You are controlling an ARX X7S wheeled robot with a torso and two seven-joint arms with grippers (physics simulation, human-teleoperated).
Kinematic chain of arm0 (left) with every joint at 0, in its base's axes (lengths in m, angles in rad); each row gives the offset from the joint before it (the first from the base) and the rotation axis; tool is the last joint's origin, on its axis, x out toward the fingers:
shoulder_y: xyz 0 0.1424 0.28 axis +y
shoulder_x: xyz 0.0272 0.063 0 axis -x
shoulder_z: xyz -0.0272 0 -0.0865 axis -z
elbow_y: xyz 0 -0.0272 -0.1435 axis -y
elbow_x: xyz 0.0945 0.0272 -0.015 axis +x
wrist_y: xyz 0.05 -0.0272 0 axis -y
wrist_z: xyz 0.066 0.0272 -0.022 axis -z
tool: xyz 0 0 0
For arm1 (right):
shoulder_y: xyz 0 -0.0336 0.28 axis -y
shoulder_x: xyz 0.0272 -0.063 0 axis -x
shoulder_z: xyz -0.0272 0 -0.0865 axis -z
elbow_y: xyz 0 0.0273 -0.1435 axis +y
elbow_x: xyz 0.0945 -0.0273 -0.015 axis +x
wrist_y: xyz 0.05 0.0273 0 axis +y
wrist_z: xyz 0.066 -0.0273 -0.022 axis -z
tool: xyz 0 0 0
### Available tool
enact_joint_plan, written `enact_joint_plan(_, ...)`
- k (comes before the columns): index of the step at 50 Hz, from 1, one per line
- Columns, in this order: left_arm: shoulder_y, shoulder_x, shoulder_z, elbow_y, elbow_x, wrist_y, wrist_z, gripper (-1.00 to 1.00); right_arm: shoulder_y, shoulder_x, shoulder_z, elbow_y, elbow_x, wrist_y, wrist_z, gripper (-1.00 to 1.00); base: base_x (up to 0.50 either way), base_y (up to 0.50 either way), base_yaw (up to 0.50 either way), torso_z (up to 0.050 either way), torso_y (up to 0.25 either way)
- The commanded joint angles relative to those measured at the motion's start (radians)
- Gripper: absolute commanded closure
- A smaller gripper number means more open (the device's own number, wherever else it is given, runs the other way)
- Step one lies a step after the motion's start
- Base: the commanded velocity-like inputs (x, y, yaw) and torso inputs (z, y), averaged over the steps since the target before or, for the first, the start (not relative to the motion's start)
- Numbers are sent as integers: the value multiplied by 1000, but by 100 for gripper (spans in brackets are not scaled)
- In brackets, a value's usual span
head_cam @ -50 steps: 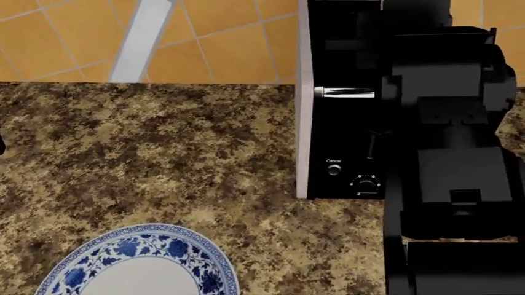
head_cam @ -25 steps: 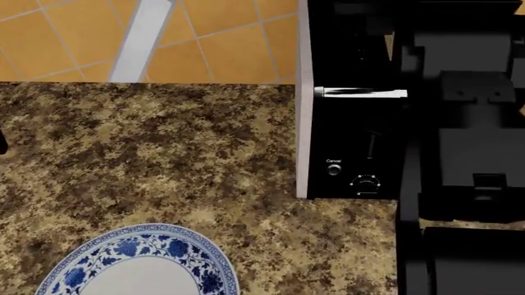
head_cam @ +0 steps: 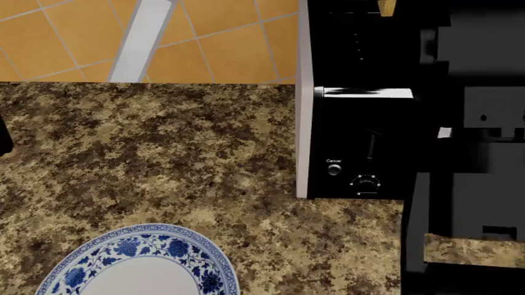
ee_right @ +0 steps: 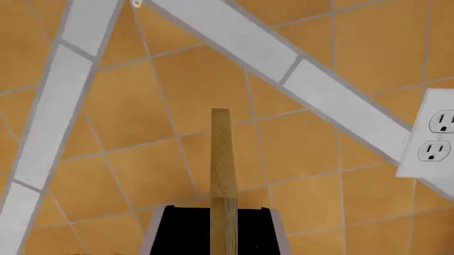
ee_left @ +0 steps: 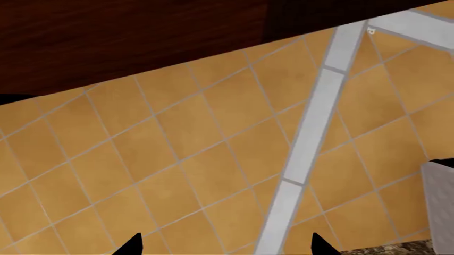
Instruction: Place the toasted item on a plate.
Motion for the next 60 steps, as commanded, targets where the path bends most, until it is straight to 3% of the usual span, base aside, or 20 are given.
enact_joint_plan(1, -1, 0, 12, -10, -1, 11, -2, -100, -113, 5, 19, -431, 58, 253, -10, 100, 0, 0, 0, 0, 0)
enact_joint_plan(21, 18, -2, 3, 1, -11, 15, -7, -100, -203, -97, 113, -946, 214, 586, 58, 100, 0, 0, 0, 0, 0)
enact_joint_plan(27, 26, -2, -3, 8, -15, 12, -11, -100, -229, -66, 158, -978, 648, 587, 391, 100, 0, 0, 0, 0, 0)
enact_joint_plan(37, 25, -6, -18, 19, -22, 0, -17, -100, -299, -99, 178, -1022, 1068, 580, 699, 100, 0, 0, 0, 0, 0)
enact_joint_plan(44, 19, -11, -23, 21, -27, -3, -17, -100, -295, -110, 184, -1012, 1456, 556, 1031, 100, 0, 0, 0, 0, 0)
enact_joint_plan(60, 49, -22, -56, 48, -38, -15, -26, -100, -436, -71, 97, -1080, 1850, 311, 1357, 100, 0, 0, 0, 0, 0)
